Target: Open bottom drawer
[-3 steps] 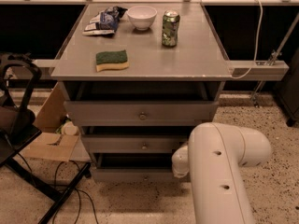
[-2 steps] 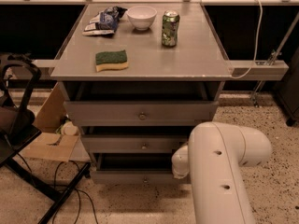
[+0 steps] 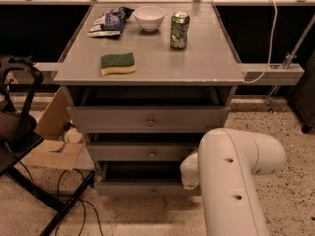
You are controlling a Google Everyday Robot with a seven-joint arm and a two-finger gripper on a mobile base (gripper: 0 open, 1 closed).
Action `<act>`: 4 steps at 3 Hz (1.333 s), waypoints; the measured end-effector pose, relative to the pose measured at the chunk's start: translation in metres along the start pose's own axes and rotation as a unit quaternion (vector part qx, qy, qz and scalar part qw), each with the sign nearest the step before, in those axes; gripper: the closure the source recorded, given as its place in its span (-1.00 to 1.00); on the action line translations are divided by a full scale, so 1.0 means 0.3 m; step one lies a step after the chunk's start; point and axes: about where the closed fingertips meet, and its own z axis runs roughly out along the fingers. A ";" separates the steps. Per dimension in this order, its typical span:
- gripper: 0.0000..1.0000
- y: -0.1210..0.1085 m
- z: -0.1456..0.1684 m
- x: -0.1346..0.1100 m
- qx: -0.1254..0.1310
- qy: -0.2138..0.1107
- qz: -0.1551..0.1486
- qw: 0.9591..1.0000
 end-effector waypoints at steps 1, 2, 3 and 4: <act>1.00 0.027 0.001 0.011 -0.013 0.006 0.000 1.000; 1.00 0.026 -0.003 0.004 -0.013 0.006 0.000 1.000; 1.00 0.053 -0.002 0.017 -0.026 0.012 0.000 1.000; 1.00 0.052 -0.007 0.010 -0.026 0.012 0.000 1.000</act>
Offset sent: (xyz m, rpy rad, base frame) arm -0.3217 -0.2526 0.0469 -0.4163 1.1258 -0.0302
